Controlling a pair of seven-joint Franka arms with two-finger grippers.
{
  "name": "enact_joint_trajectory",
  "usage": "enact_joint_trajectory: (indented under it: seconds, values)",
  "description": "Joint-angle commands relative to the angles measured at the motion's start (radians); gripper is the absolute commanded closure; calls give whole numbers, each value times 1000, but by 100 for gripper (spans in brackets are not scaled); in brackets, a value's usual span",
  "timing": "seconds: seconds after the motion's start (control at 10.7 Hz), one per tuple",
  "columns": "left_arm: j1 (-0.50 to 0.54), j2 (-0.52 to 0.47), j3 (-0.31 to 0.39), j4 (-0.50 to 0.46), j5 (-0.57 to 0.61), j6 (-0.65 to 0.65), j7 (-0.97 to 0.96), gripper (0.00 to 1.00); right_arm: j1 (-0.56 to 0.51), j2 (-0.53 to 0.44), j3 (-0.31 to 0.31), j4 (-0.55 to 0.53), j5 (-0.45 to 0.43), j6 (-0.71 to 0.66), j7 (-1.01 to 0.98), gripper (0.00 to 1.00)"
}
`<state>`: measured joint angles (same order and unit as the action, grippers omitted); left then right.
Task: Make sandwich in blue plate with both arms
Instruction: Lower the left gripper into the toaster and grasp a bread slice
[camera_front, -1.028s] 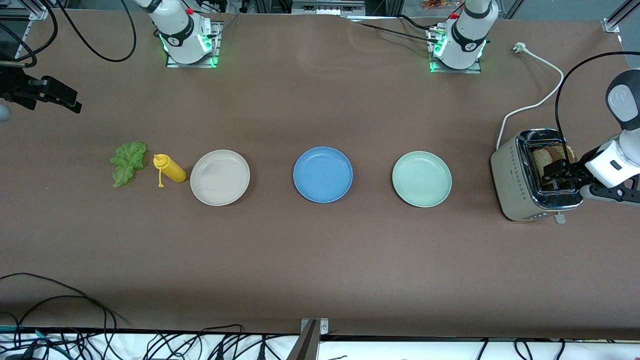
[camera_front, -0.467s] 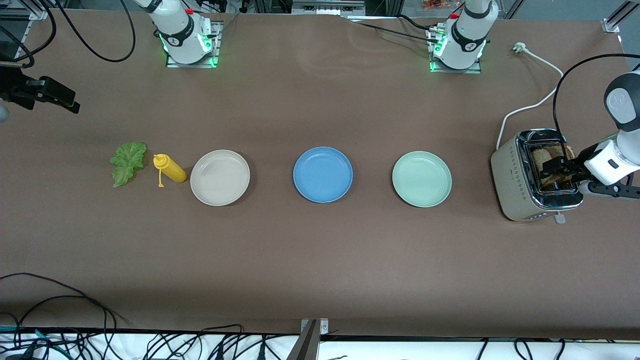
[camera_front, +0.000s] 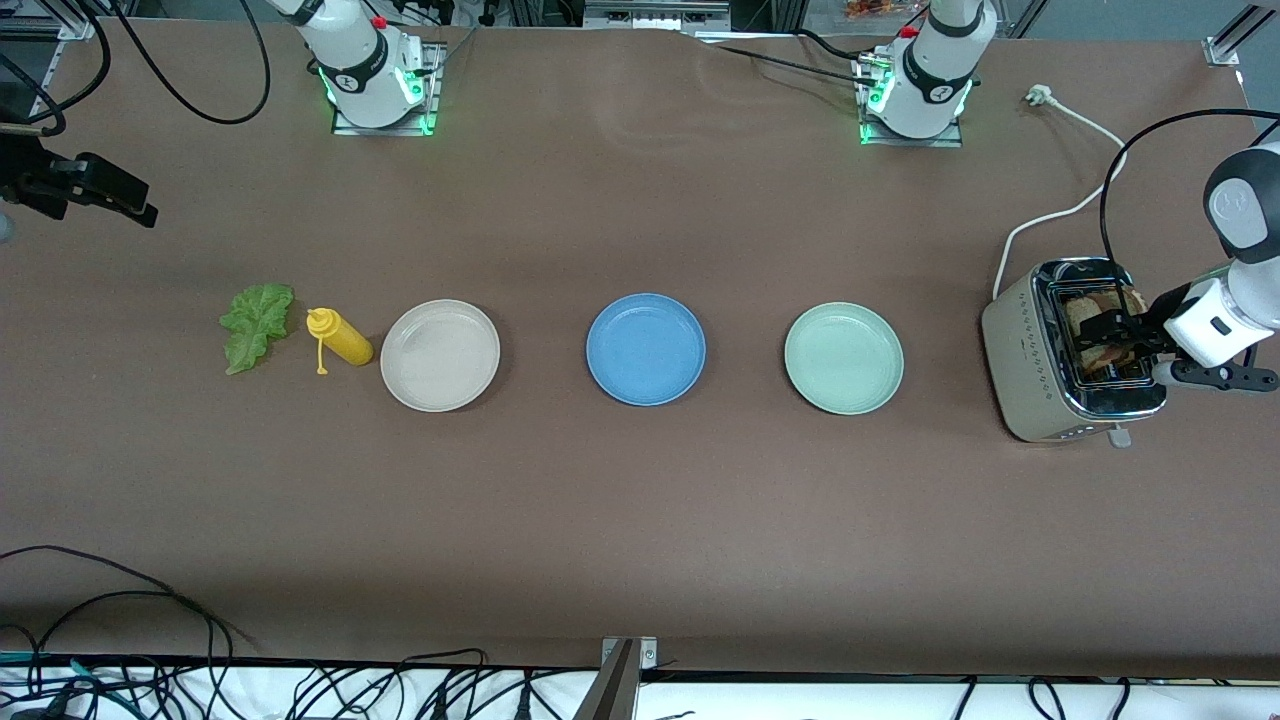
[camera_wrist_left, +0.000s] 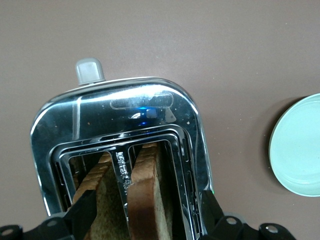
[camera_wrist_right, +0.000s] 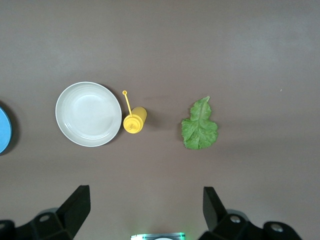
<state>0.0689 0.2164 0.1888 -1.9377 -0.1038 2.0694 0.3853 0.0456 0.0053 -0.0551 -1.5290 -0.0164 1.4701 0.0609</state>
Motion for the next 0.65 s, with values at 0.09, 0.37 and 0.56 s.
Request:
enact_joint_trajectory:
  seconds: [0.09,0.37,0.56]
  values:
    - [-17,-26,12,-23,-34,-67,-31,10,-1,2,-2,18,-8,-8,2,0]
    - [-18,-26,12,-18,-34,-92,-52,13,-1,2,0,18,-5,-11,7,0]
    - [-18,-26,12,-13,-34,-104,-60,17,-1,2,-2,18,-4,-14,-3,0]
